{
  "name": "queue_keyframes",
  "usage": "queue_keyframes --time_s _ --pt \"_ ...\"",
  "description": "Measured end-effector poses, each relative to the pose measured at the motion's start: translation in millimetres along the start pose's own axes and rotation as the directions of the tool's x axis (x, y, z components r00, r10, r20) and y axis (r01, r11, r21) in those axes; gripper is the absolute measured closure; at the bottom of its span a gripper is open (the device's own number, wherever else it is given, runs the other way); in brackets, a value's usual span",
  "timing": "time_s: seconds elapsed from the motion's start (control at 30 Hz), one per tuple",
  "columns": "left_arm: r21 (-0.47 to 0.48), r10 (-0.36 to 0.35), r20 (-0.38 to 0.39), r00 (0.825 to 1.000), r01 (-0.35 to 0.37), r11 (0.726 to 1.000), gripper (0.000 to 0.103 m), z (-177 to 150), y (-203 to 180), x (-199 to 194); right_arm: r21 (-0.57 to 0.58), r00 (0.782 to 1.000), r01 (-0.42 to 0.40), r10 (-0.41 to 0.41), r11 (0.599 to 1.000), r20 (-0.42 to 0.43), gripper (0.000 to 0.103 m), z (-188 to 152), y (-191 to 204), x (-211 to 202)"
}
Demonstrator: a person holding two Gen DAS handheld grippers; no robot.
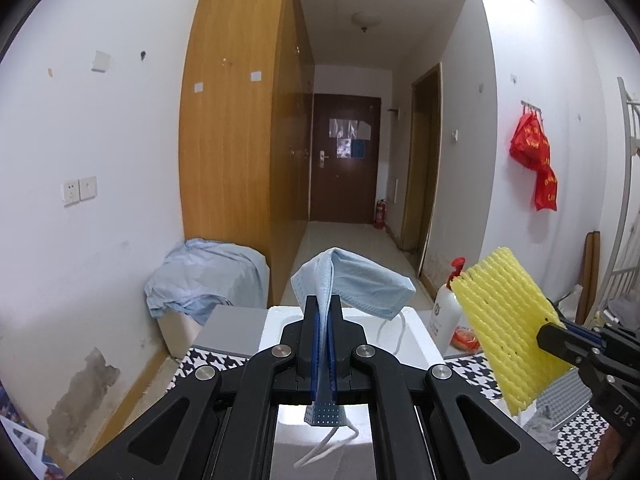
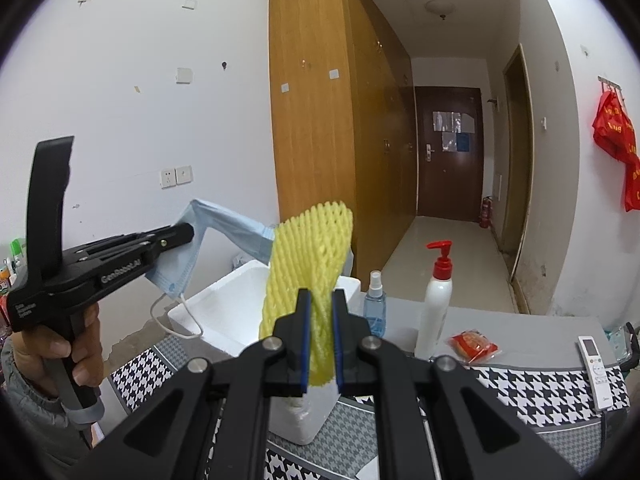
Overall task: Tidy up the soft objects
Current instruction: 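Lift the mask and net with both tools and carry them over the foam box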
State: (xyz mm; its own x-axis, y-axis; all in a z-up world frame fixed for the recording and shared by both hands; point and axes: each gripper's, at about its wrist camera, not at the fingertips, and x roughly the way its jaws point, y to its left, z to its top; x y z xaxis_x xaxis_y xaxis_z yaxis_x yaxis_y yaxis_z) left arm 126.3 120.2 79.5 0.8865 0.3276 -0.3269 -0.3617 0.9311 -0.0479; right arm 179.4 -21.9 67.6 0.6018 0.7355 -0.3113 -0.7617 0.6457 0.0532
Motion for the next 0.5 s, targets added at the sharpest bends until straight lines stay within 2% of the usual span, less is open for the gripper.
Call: queue_keyframes --time_s 0.5 --pt "0.008 -0.007 -0.120 0.993 0.008 1.000 0.100 -7 2 47 0.004 0.999 0.029 -0.028 1.000 -0.030 0.091 -2 -3 11"
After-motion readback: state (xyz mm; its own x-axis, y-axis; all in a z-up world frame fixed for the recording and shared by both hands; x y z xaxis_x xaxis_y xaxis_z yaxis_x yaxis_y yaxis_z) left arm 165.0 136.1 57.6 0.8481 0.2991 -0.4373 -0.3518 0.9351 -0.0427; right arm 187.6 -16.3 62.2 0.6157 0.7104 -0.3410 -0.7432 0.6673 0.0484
